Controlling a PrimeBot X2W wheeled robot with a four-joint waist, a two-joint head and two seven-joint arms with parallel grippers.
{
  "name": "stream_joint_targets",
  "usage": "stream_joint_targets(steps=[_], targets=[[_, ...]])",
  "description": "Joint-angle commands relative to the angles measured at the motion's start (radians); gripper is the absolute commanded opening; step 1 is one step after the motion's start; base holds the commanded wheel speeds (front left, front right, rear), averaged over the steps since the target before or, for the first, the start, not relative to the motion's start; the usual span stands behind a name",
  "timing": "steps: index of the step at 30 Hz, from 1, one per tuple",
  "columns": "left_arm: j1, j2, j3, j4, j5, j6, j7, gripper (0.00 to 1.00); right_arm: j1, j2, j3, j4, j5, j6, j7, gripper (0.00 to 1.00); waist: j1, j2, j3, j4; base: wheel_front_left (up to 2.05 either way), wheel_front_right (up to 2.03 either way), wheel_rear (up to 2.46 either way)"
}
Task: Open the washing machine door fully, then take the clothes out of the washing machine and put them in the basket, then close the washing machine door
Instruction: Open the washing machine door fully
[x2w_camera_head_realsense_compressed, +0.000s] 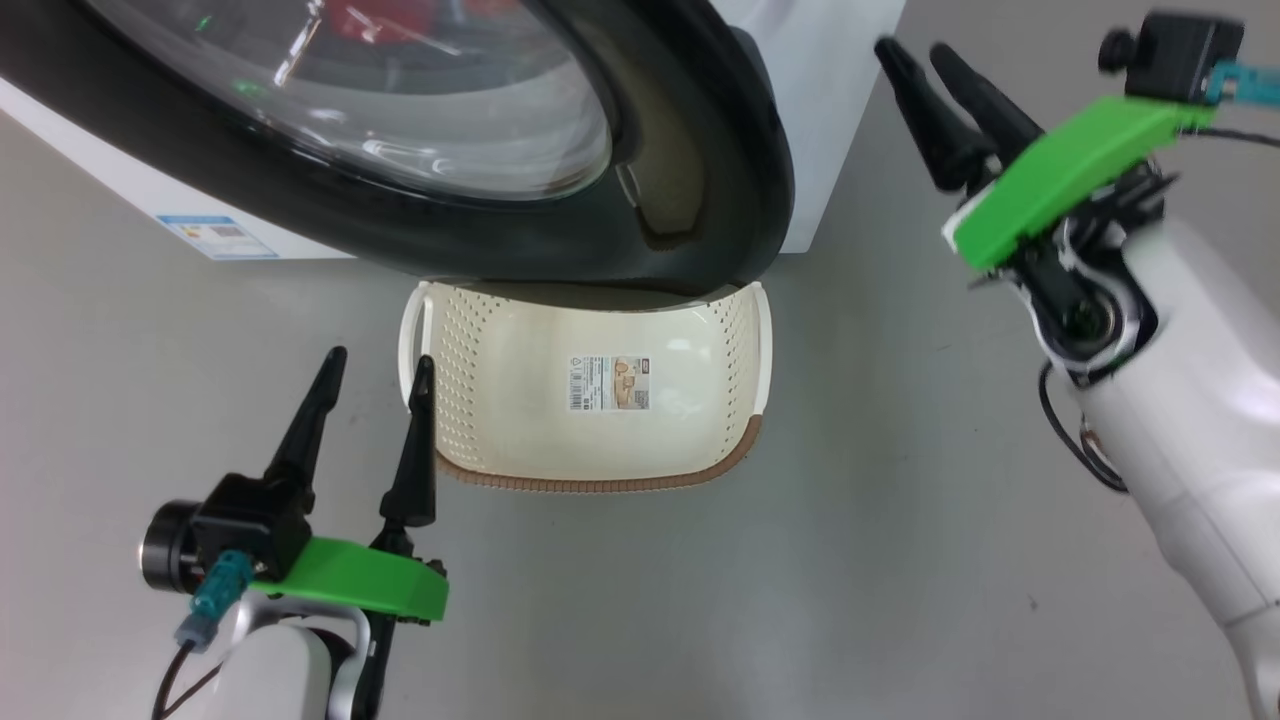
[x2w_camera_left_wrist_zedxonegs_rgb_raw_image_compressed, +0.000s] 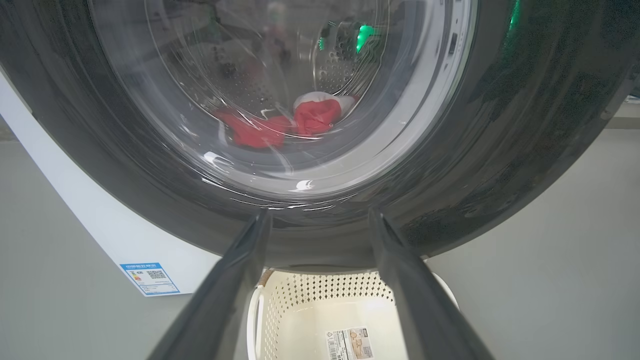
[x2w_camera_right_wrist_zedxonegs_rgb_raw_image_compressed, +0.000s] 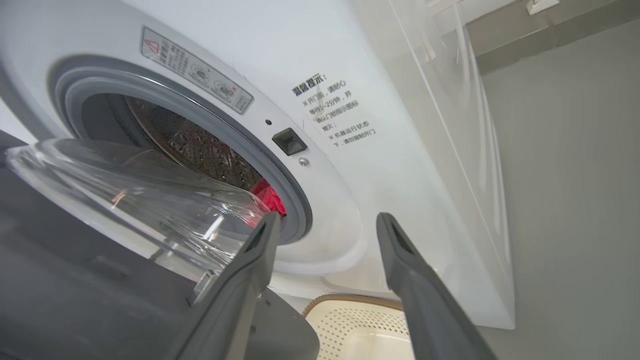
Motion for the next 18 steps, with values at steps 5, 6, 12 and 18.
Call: stream_joint_targets(steps=[5, 6, 12, 18], targets=[[-0.003, 0.019, 0.041, -0.019, -0.002, -0.012, -0.012, 1.00, 0.077, -0.034, 0.089, 0.009, -0.094, 0.005, -0.208, 1.00, 0.0000, -0.0001, -0.020, -0.012, 0.00, 0.00, 0.00], [-0.001, 0.019, 0.043, -0.019, -0.002, -0.012, -0.012, 1.00, 0.087, -0.038, 0.099, 0.019, -0.109, 0.005, -0.228, 1.00, 0.0000, -0.0001, -0.023, -0.014, 0.00, 0.00, 0.00], [0.013, 0.019, 0.071, -0.042, -0.006, -0.009, -0.012, 1.00, 0.138, -0.025, 0.016, -0.001, -0.252, 0.005, -0.259, 1.00, 0.0000, -0.0001, -0.029, -0.041, 0.00, 0.00, 0.00], [0.033, 0.019, 0.085, -0.055, -0.009, -0.008, -0.012, 1.00, 0.287, 0.044, -0.221, -0.126, -0.459, 0.005, -0.259, 1.00, 0.0000, -0.0001, -0.045, -0.049, 0.00, 0.00, 0.00]])
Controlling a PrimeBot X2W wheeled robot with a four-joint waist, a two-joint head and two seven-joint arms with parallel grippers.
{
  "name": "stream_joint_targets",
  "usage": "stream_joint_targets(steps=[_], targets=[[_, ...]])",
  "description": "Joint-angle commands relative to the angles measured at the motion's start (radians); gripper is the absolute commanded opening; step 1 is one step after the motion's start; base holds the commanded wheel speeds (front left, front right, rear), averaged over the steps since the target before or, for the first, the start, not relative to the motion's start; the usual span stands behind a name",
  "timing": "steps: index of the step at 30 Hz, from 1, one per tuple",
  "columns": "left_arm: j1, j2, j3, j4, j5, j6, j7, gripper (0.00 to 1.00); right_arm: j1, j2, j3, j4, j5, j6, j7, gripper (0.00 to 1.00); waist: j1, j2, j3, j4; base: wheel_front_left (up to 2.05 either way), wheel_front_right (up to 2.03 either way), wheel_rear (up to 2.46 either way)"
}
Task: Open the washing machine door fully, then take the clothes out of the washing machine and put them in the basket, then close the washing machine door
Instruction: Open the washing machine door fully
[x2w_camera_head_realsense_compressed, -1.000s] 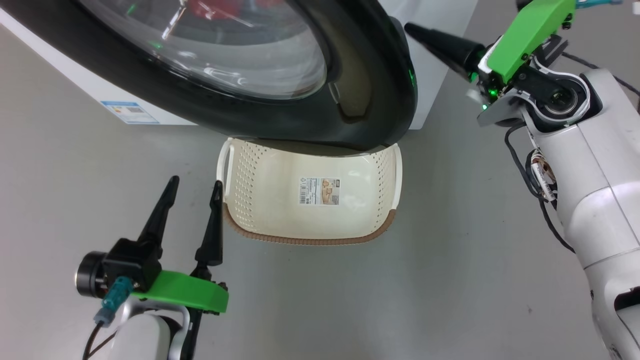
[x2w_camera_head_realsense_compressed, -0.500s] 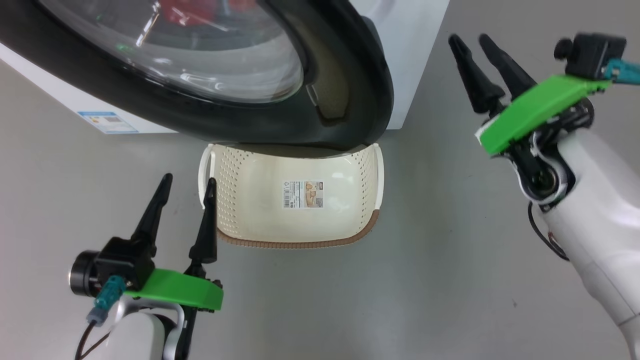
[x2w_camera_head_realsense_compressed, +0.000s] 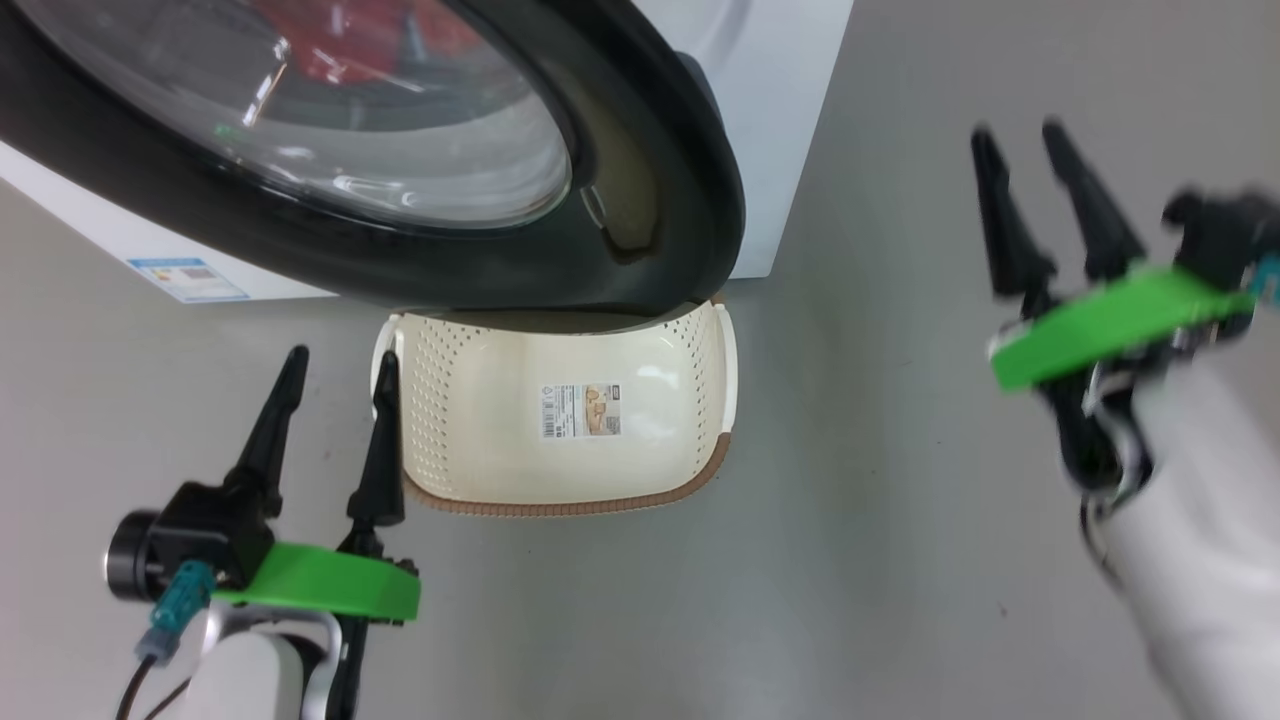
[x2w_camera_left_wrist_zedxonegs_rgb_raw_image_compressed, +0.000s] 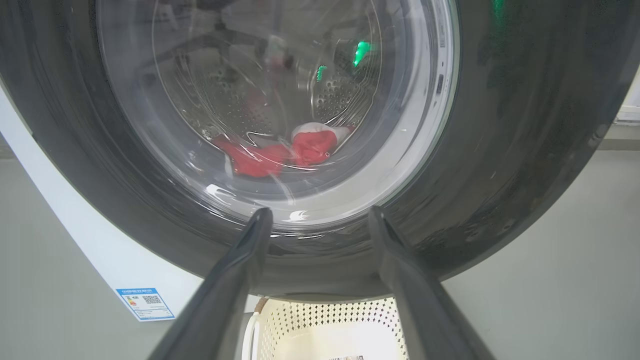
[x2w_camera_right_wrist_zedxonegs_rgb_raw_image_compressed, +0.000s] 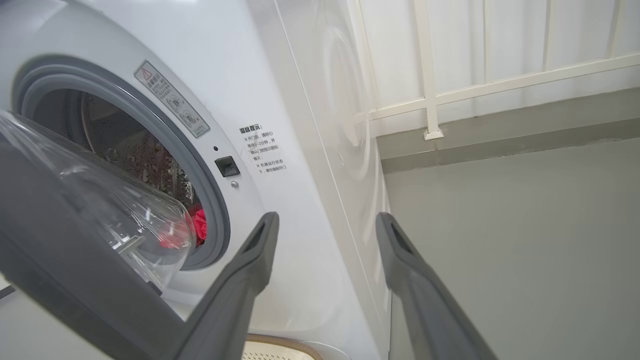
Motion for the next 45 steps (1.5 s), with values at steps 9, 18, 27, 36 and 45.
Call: stream_joint_targets(steps=[9, 18, 27, 36, 45], targets=[[0.031, 0.019, 0.054, -0.039, -0.005, -0.007, -0.012, 1.00, 0.262, 0.140, -0.208, -0.257, -0.283, 0.005, -0.006, 1.00, 0.0000, 0.0000, -0.014, -0.019, 0.00, 0.00, 0.00], [0.032, 0.019, 0.057, -0.050, 0.000, -0.010, -0.012, 1.00, 0.391, 0.163, -0.227, -0.420, -0.413, 0.005, -0.006, 1.00, 0.0000, 0.0000, -0.012, -0.023, 0.00, 0.00, 0.00], [0.039, 0.019, 0.057, -0.068, 0.002, 0.004, -0.012, 1.00, 0.435, 0.168, -0.236, -0.436, -0.425, 0.005, -0.006, 1.00, 0.0000, 0.0000, -0.006, -0.026, 0.00, 0.00, 0.00], [0.046, 0.019, 0.062, -0.072, 0.002, 0.005, -0.012, 1.00, 0.423, 0.171, -0.241, -0.443, -0.393, 0.005, -0.006, 1.00, 0.0000, 0.0000, -0.001, -0.032, 0.00, 0.00, 0.00], [0.046, 0.019, 0.062, -0.071, 0.005, 0.007, -0.012, 1.00, 0.410, 0.173, -0.234, -0.434, -0.292, 0.005, -0.006, 0.13, 0.0000, 0.0000, -0.002, -0.032, 0.00, 0.00, 0.00]])
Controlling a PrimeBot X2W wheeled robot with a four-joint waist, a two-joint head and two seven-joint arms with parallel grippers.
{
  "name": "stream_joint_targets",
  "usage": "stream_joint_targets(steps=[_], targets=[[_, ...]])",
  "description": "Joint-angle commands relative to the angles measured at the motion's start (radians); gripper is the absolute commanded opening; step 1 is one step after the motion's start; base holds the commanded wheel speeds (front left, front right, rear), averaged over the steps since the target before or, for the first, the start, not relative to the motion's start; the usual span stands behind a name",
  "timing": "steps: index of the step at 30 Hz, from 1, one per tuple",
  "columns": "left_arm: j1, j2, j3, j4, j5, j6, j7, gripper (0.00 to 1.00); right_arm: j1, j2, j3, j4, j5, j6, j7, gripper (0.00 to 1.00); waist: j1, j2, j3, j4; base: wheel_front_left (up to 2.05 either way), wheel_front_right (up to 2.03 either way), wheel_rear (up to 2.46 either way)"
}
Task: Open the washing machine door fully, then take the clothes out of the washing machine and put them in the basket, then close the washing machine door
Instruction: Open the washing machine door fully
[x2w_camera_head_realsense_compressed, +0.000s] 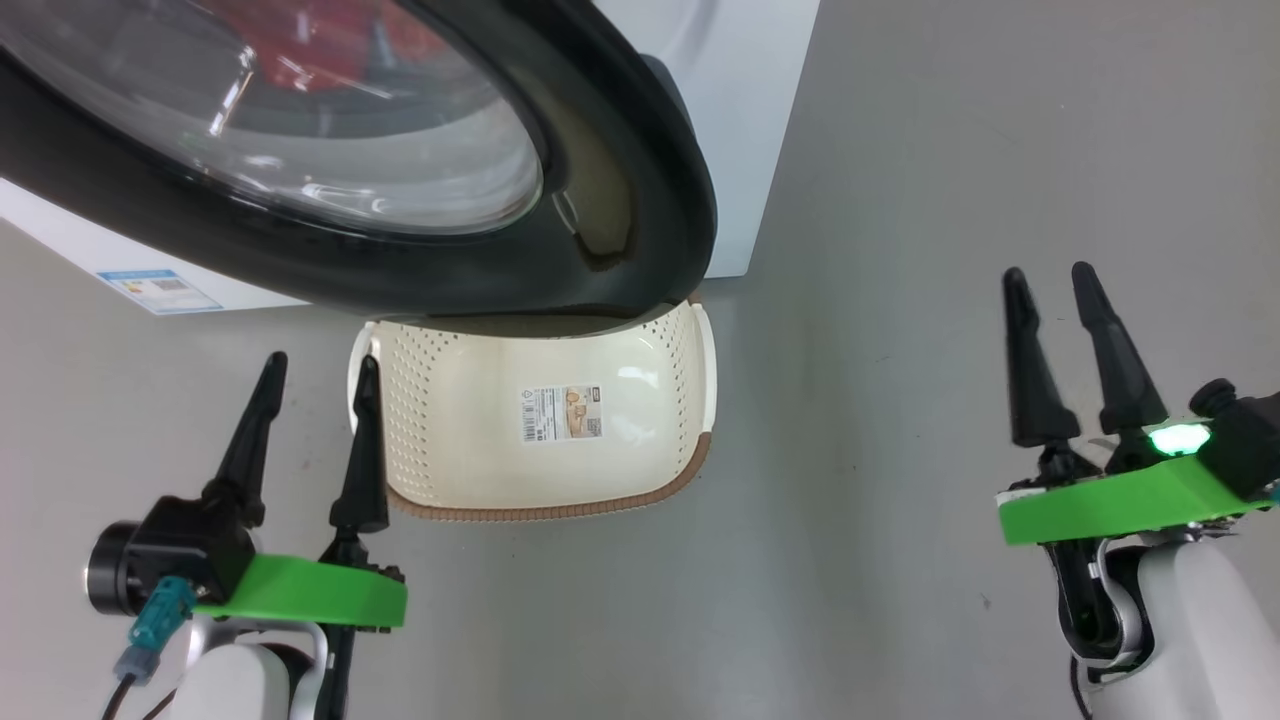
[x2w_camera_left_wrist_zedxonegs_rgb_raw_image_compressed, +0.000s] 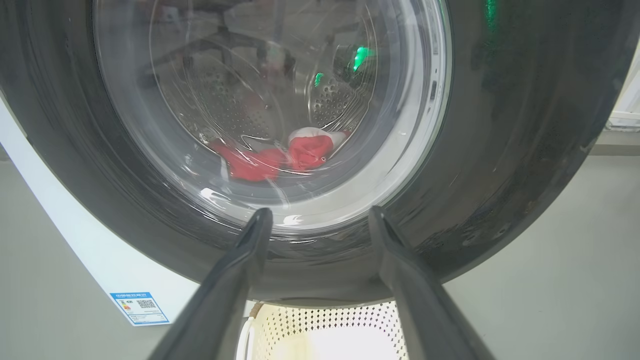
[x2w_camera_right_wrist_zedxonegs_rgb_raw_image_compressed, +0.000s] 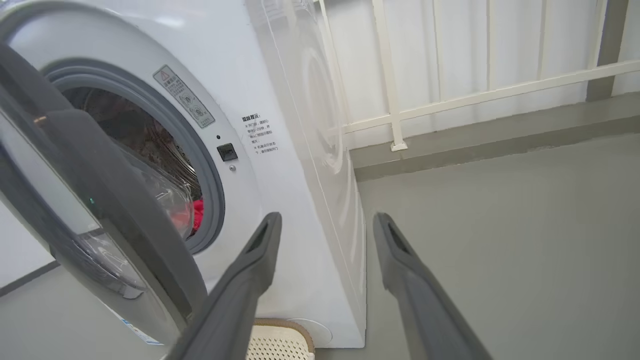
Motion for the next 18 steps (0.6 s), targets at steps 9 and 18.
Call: stream_joint_targets(steps=[9, 18], targets=[[0.012, 0.018, 0.016, -0.031, -0.004, 0.019, -0.012, 1.00, -0.139, 0.005, 0.109, 0.056, 0.404, 0.005, -0.006, 0.00, 0.0000, -0.0001, 0.003, 0.012, 0.00, 0.00, 0.00], [-0.007, 0.018, -0.016, -0.033, -0.011, 0.025, -0.012, 1.00, -0.357, -0.017, 0.229, 0.153, 1.005, 0.005, 0.135, 0.00, 0.0000, -0.0001, 0.013, 0.044, 0.00, 0.00, 0.00]])
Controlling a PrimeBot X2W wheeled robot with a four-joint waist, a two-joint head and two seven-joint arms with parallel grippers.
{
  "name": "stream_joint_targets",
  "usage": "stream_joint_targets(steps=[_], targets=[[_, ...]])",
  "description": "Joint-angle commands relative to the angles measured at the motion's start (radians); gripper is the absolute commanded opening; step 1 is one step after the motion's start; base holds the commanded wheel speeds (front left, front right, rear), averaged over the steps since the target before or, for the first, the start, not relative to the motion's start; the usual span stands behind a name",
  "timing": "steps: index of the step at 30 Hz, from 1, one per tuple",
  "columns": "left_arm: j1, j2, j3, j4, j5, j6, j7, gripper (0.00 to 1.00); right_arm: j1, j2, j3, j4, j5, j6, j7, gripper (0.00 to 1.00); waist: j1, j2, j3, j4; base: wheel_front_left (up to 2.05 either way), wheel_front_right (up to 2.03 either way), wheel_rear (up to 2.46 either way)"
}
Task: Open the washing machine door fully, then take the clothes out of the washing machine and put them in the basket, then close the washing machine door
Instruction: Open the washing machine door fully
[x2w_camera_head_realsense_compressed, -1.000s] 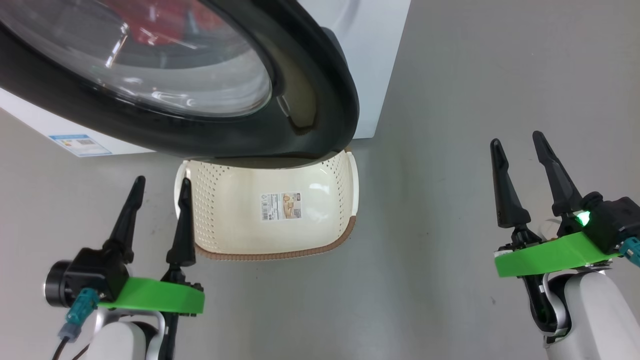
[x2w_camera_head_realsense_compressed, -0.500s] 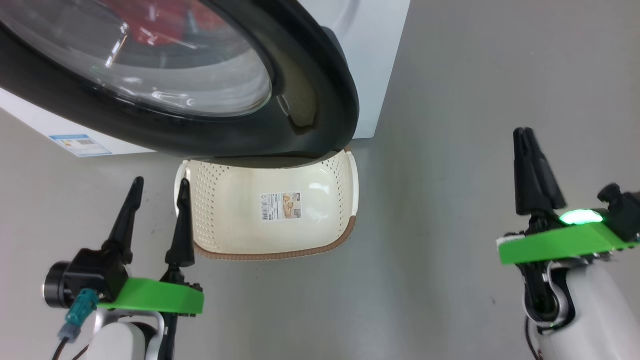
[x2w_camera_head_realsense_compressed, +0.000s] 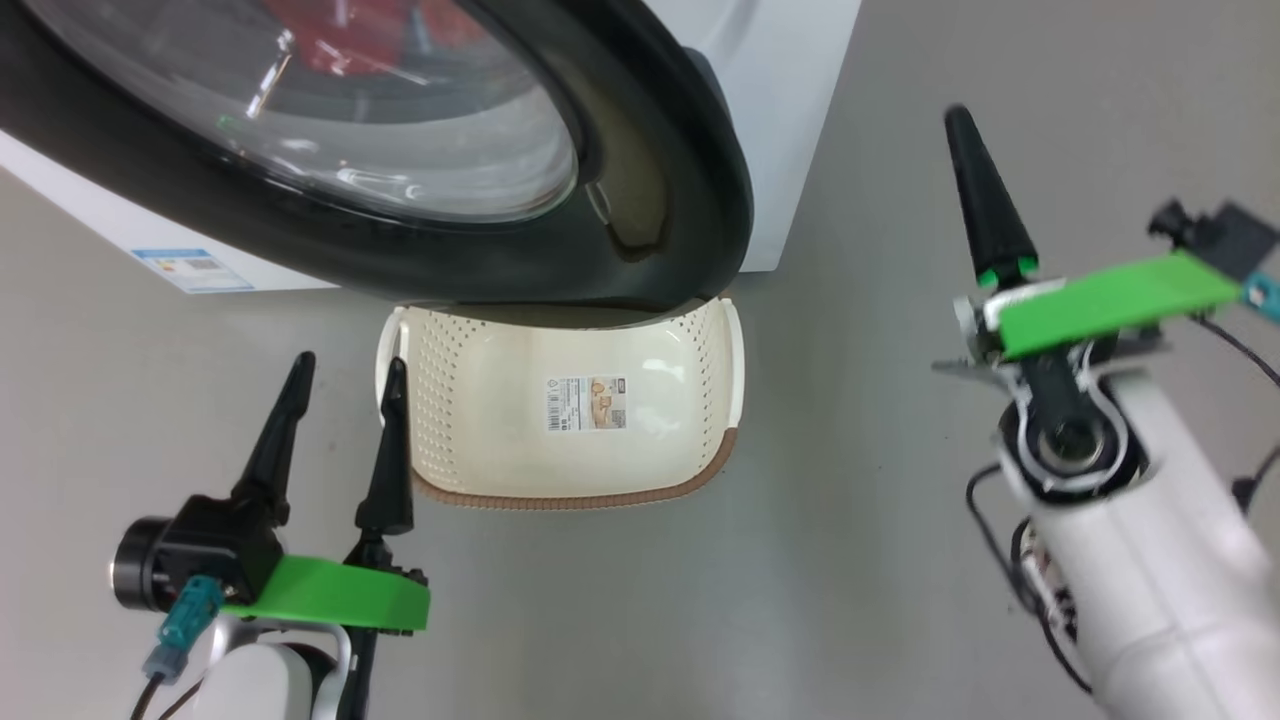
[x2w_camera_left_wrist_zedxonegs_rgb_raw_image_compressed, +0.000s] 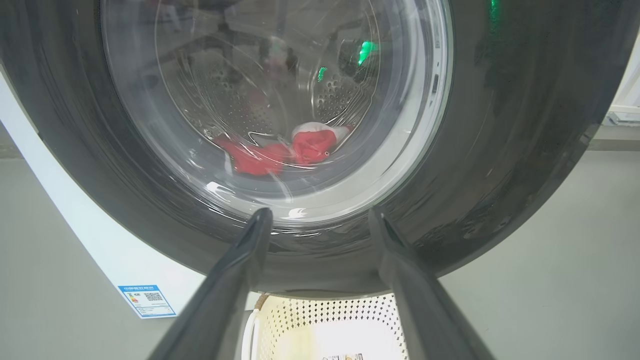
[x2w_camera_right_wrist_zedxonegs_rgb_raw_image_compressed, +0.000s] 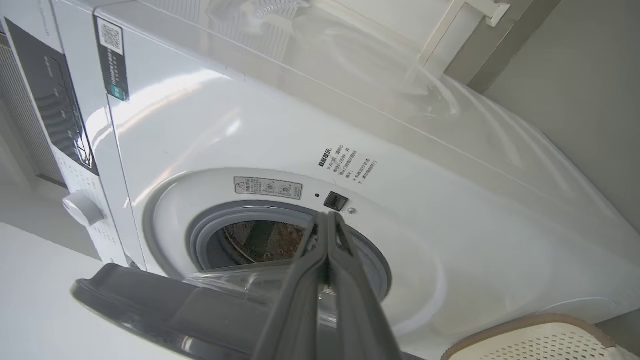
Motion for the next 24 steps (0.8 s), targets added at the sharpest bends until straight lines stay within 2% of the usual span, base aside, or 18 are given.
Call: stream_joint_targets(steps=[1, 5, 10, 18, 24], targets=[[-0.009, 0.018, 0.025, -0.027, -0.012, 0.008, -0.012, 1.00, -0.032, 0.005, 0.019, -0.016, 0.042, 0.005, 0.034, 0.00, 0.0000, -0.0001, 0.004, 0.008, 0.00, 0.00, 0.00], [-0.017, 0.018, 0.012, -0.021, -0.015, 0.008, -0.012, 1.00, -0.108, -0.008, 0.007, 0.047, 0.197, 0.005, 0.212, 0.00, 0.0000, -0.0001, 0.009, 0.027, 0.00, 0.00, 0.00], [-0.025, 0.018, -0.002, -0.006, -0.022, 0.009, -0.012, 1.00, -0.213, -0.016, -0.024, 0.167, 0.328, 0.005, 0.428, 0.00, 0.0000, -0.0001, 0.010, 0.047, 0.00, 0.00, 0.00], [-0.032, 0.018, -0.019, 0.010, -0.026, 0.008, -0.012, 1.00, -0.363, -0.028, -0.032, 0.363, 0.403, 0.005, 0.693, 0.00, 0.0000, -0.0001, 0.012, 0.072, 0.00, 0.00, 0.00], [-0.036, 0.018, -0.027, 0.018, -0.028, 0.007, -0.012, 1.00, -0.423, -0.032, -0.010, 0.432, 0.383, 0.005, 0.796, 0.00, 0.0000, -0.0001, 0.015, 0.086, 0.00, 0.00, 0.00]])
